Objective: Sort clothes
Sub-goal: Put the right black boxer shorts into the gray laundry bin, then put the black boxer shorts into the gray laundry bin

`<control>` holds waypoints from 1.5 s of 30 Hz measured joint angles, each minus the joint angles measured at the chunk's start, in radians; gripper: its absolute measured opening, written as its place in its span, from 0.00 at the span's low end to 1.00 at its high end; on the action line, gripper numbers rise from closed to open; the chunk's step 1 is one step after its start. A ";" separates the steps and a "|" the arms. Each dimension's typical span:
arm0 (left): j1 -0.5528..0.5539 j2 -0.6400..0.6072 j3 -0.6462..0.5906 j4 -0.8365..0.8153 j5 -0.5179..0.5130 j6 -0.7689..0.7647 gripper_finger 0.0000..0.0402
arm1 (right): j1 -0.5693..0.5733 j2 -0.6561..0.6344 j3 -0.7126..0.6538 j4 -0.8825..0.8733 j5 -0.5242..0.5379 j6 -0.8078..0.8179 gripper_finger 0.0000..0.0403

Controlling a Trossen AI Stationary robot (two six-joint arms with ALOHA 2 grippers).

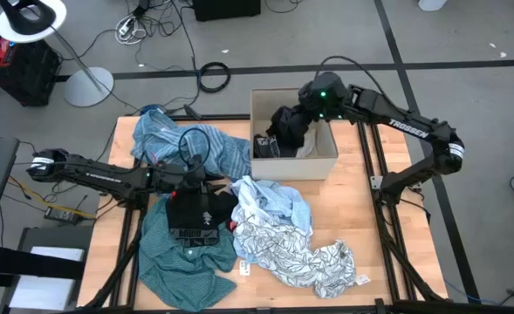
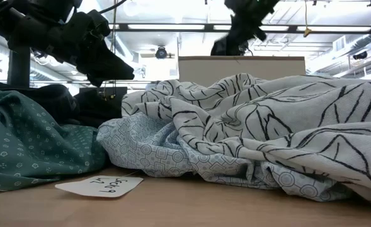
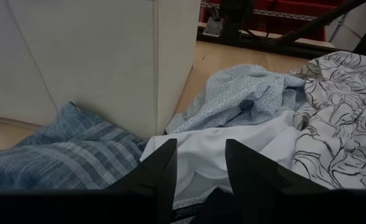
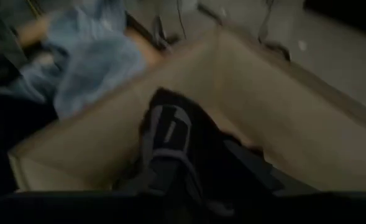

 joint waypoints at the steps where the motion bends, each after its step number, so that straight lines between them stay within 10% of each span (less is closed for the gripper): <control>1: 0.000 0.000 0.000 0.001 0.000 0.000 0.35 | 0.000 0.003 0.000 -0.026 0.000 0.010 0.31; 18: 0.000 0.000 0.000 -0.010 0.000 0.000 0.35 | 0.060 -0.167 0.000 -0.320 -0.026 0.099 0.51; 34: 0.000 0.000 0.000 -0.021 -0.001 -0.010 0.35 | 0.439 -0.291 -0.012 -0.503 0.196 0.271 0.49; 45: 0.000 0.000 -0.001 -0.011 -0.014 -0.039 0.35 | 0.702 -0.429 -0.293 -0.465 0.317 0.498 0.49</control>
